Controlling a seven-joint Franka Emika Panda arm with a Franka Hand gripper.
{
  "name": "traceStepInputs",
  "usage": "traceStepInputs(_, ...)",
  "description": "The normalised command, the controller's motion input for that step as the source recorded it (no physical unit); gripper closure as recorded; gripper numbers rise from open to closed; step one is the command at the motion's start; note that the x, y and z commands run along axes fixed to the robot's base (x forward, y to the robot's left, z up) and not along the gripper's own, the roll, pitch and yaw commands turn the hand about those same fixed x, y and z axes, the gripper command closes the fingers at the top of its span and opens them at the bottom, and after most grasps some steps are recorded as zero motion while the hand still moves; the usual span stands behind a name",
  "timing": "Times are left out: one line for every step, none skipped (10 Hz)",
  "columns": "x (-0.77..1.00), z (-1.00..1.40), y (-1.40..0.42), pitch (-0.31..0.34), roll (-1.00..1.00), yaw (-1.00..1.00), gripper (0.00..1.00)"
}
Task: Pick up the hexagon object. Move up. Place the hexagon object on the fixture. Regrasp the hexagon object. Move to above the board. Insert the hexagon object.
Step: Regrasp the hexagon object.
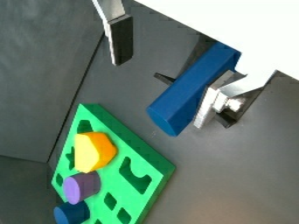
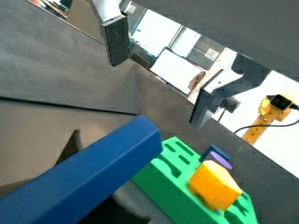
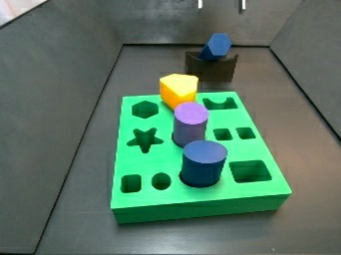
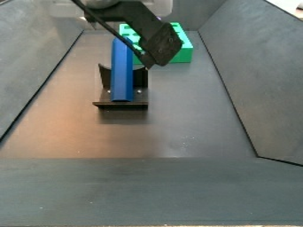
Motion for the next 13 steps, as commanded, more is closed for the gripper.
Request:
traceStepInputs(0.01,0.84,-1.00,0.076,1.00,0.01,0.00)
traceStepInputs(-0.02,0.83,-1.00,0.067,1.00,0.01,0.00)
traceStepInputs(-0.05,0.74,-0.95,0.061,1.00,0.01,0.00)
traceStepInputs(-0.06,0.44,-0.70,0.055,1.00,0.01,0.00)
traceStepInputs(-0.04,0.20,-0.51,0.053,1.00,0.01,0.00)
traceStepInputs(0.00,0.04,-0.24,0.052,1.00,0.01,0.00)
traceStepInputs(0.00,0.05,-0.10,0.053,1.00,0.01,0.00)
traceStepInputs(-0.01,0.04,-0.03,0.053,1.00,0.01,0.00)
traceStepInputs(0.00,0.02,-0.04,0.050,1.00,0.01,0.00)
traceStepInputs(0.00,0.02,-0.03,0.049,1.00,0.01,0.00)
traceStepInputs(0.00,0.02,-0.02,0.047,1.00,0.01,0.00)
traceStepInputs(0.01,0.01,-0.02,0.045,1.00,0.01,0.00)
traceStepInputs(0.01,0.01,-0.02,0.045,1.00,0.01,0.00)
